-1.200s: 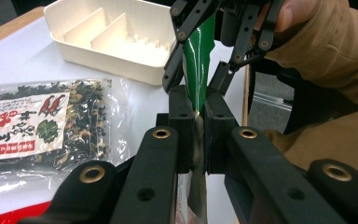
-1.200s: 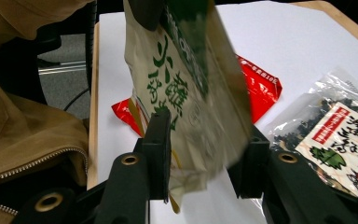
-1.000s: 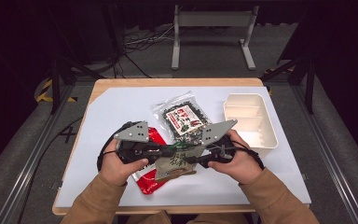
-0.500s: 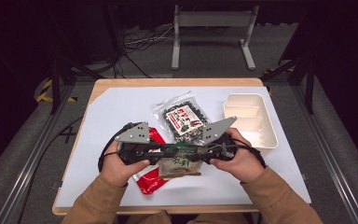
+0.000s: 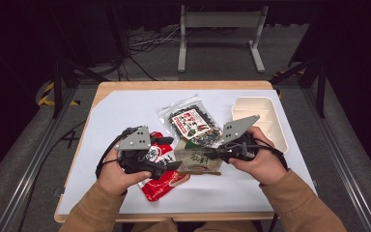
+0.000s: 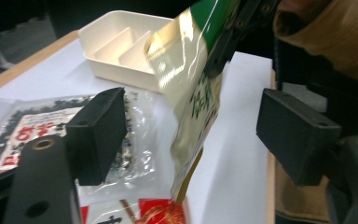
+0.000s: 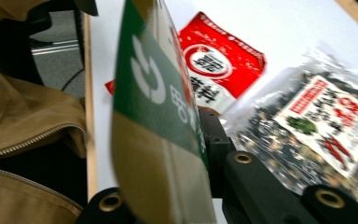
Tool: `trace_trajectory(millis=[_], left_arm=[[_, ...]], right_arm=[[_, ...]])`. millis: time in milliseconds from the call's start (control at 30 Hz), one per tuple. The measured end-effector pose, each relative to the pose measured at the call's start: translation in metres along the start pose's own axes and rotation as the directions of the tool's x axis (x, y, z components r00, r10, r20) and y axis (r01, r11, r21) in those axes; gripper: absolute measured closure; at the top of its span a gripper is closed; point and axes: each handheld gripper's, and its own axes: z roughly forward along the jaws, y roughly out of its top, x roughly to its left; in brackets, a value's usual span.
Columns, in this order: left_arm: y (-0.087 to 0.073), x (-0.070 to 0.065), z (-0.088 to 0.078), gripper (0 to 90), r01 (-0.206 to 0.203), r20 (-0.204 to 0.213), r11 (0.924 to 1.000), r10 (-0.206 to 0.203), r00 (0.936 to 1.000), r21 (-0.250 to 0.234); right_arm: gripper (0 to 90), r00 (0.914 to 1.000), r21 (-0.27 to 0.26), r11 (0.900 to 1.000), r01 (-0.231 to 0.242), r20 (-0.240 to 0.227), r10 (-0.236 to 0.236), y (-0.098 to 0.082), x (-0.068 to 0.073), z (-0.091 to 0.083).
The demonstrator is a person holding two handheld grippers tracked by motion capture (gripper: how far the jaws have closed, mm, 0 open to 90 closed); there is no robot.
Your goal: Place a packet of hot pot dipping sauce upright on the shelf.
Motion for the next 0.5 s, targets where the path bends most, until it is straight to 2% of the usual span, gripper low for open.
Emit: trace_trajectory(millis=[167,300,500], left_arm=[[-0.002,0.004,-0.005,19.4,-0.004,-0.028,1.0,0.004,0.9996,-0.006],[-0.004,0.006,-0.009,17.5,0.011,-0.045,0.9999,-0.011,0.9989,-0.006],[-0.009,0.012,-0.014,15.1,0.011,-0.076,0.9999,-0.01,0.9971,0.006]], right_arm=[[89.1,0.9993,0.001,1.0,-0.006,0.038,0.006,-0.002,-0.007,-0.014],[89.1,0.9979,-0.008,1.0,-0.01,0.064,0.01,-0.004,-0.014,-0.024],[89.1,0.9942,-0.019,1.0,-0.005,0.107,0.007,-0.003,-0.024,-0.039]])
